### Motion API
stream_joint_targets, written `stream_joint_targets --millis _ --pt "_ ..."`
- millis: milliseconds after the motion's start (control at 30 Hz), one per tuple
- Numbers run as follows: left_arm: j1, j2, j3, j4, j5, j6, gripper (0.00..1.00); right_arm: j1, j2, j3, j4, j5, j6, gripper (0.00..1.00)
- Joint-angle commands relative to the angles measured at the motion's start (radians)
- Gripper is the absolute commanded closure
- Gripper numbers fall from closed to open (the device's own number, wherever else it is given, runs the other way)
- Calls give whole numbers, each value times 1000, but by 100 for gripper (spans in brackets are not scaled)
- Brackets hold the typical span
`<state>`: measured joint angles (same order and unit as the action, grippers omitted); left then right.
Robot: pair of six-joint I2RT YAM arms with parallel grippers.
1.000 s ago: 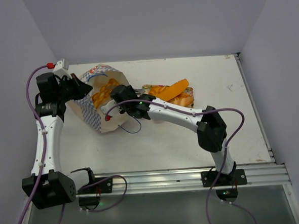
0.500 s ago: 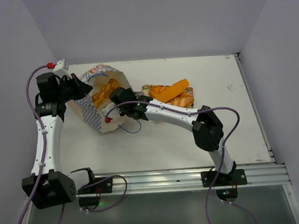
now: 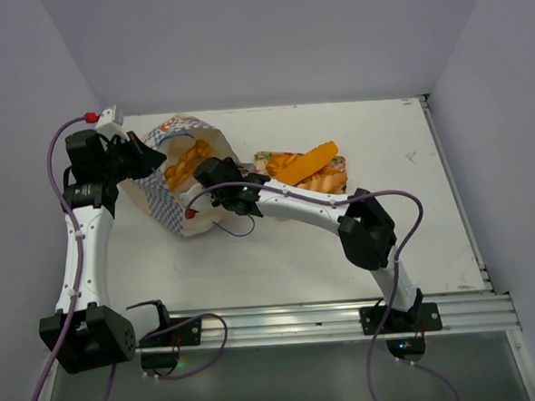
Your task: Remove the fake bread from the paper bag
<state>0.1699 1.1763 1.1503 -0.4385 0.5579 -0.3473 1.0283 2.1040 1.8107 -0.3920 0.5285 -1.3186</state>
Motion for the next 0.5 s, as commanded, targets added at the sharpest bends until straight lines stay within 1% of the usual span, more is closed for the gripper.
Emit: stream_joint_targets --millis 0,133,233,467 --pt "5 0 48 7 36 13 100 1 7 24 76 39 -14 52" --pt "5 -1 48 6 36 13 100 1 1 -4 151 53 -34 52" --pt "5 -3 48 6 36 11 100 1 -1 -5 165 57 -37 52" --pt "6 -1 46 6 39 11 100 -5 25 2 128 60 -42 52"
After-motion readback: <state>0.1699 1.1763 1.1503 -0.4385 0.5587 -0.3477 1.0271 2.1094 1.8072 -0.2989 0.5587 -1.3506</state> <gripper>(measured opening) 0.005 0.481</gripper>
